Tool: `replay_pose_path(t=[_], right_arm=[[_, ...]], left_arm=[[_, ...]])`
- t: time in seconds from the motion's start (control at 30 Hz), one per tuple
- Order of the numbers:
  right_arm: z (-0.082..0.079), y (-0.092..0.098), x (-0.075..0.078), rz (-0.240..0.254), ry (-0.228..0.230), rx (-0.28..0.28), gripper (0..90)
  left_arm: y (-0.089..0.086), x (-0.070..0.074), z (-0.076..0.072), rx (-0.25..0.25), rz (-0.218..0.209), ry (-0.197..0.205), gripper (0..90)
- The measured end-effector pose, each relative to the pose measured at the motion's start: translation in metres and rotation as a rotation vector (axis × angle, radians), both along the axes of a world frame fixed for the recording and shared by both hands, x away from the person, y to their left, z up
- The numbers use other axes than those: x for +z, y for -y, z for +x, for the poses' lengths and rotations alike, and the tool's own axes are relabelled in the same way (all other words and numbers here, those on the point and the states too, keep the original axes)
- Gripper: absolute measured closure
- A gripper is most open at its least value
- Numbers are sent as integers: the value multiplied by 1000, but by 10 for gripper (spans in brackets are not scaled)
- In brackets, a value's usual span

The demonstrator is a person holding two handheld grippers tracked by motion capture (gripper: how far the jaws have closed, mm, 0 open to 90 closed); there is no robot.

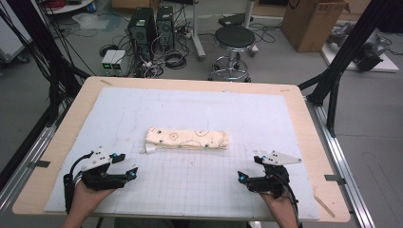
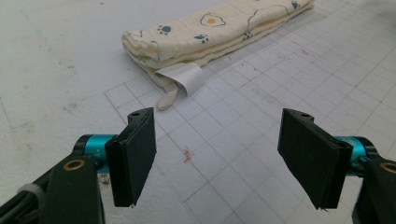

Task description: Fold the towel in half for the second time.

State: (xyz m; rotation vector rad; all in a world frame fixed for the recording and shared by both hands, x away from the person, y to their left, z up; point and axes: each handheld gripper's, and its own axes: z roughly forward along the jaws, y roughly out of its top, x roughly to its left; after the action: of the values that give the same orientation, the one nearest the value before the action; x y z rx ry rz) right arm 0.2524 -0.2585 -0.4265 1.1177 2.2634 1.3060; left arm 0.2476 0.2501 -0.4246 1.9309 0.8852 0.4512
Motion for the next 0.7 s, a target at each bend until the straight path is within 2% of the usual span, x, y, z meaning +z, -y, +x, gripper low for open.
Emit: replay_pose_path(t=[0.4, 0.7], right_arm=[[-12, 3, -1, -2, 2, -2, 123], [-10, -1, -2, 1, 8, 3, 123]], left_arm=[[-4, 0, -6, 7, -12, -1, 284], [0, -2, -5, -1, 1, -3, 284]])
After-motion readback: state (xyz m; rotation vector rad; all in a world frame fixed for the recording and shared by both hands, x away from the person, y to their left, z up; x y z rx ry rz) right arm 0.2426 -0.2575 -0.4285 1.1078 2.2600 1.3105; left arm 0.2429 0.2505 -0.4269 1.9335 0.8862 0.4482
